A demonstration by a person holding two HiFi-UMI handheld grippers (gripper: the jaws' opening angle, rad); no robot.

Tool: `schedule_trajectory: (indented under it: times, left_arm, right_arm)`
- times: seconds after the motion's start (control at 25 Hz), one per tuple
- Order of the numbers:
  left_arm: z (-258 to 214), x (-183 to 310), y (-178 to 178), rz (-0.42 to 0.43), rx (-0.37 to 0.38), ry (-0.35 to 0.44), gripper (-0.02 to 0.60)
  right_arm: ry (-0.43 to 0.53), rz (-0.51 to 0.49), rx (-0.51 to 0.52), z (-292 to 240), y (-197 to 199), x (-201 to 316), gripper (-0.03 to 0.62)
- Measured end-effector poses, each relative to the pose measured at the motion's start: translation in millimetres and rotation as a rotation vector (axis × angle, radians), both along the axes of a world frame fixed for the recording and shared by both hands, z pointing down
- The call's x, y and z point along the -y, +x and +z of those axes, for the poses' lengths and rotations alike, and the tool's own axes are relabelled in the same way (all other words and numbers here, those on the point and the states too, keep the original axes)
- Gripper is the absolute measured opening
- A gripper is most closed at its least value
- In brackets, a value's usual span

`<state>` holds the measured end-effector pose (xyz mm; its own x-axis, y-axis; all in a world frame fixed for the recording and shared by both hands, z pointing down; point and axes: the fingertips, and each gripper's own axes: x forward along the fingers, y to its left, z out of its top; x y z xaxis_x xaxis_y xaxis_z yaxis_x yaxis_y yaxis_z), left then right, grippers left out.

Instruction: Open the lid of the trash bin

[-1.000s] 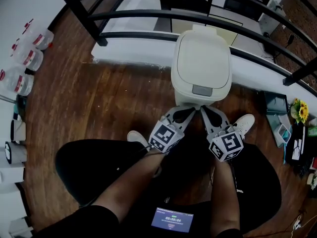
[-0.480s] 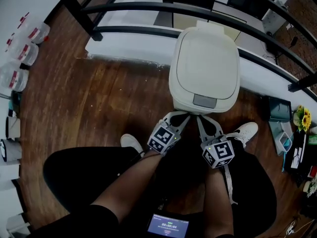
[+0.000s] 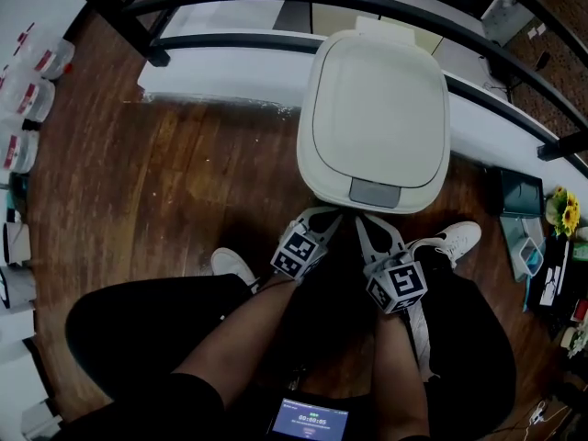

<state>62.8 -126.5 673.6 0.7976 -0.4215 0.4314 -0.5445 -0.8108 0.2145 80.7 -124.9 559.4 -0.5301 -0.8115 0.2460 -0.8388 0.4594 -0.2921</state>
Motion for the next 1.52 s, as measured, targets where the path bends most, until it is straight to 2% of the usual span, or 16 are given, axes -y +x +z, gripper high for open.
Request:
schedule_trajectory:
  times: [0.36,0.68,0.88,1.0,1.28,1.52]
  left_arm:
    - [42,27,14,-0.027,0.023,-0.028,0.035]
    - [73,39,10,-0.040,0.073,-0.053,0.035]
    - [81,40,6,-0.046,0.156,-0.042,0.035]
    - [83,39,10,-0.053,0.145,-0.060,0.035]
    - [86,39,10,-0.044,0.233,-0.082,0.035]
    - [87,39,10,-0.047,0.240,-0.095,0.035]
  right_arm:
    - [-0.060,-0.003,0.008,34,-2,2,0.020]
    - [-0.092,0.006,0.026,52,1,0,0.020]
    - [-0.089,0.010,0.042,50,2,3,0.020]
    - [-0.086,0.007,0.042,48,1,3,0.020]
    - [-0.084,0.014,0.060,47,2,2,0.020]
    - [-0.087,0.017,0.058,46,3,2,0.020]
